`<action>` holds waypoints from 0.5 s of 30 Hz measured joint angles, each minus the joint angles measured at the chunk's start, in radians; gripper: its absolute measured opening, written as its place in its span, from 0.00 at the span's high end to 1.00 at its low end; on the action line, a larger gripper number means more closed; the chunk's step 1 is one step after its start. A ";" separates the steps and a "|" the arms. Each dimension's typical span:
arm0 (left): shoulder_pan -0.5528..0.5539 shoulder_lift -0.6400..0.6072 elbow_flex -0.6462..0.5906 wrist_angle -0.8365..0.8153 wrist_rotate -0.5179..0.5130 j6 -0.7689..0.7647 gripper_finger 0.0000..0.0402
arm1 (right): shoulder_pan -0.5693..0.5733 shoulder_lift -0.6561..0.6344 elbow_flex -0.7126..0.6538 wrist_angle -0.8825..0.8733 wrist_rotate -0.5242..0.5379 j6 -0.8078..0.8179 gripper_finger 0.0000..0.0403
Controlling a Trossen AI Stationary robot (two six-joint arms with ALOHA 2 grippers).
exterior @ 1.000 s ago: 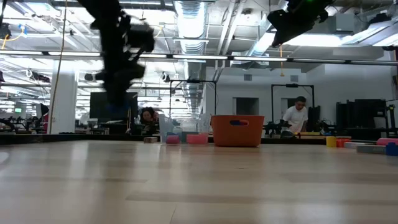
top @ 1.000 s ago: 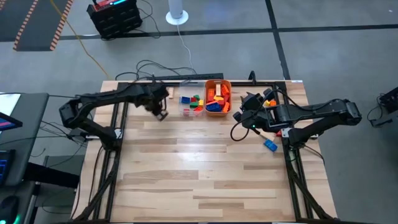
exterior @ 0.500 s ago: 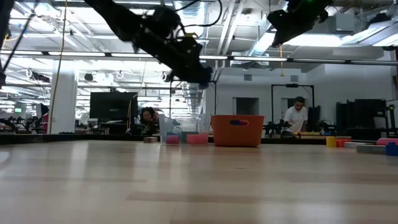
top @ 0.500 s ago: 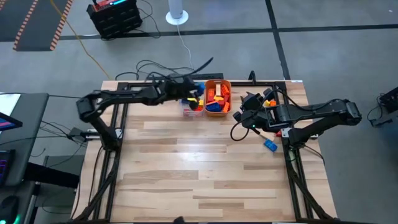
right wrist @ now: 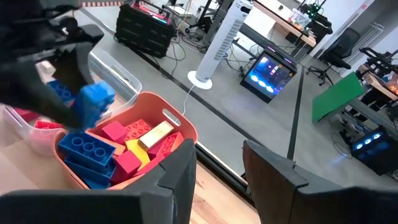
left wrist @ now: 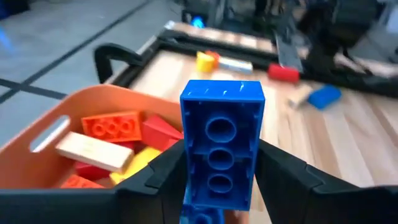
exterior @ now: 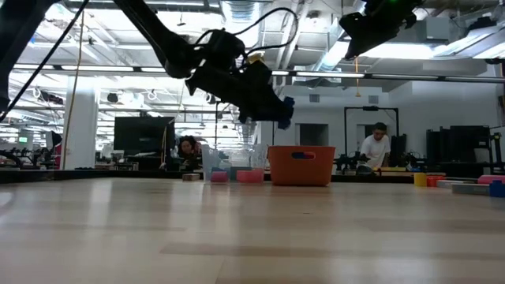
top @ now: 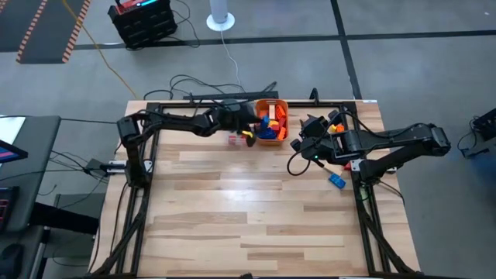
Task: Sort blocks by size
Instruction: Put the blue rectangle game piece into the orange bin, then put the wood rectangle block into the orange bin
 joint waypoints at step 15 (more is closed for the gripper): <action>-0.011 -0.066 0.204 -0.590 -0.147 0.231 0.49 | 0.003 0.000 0.000 -0.011 0.000 0.000 0.59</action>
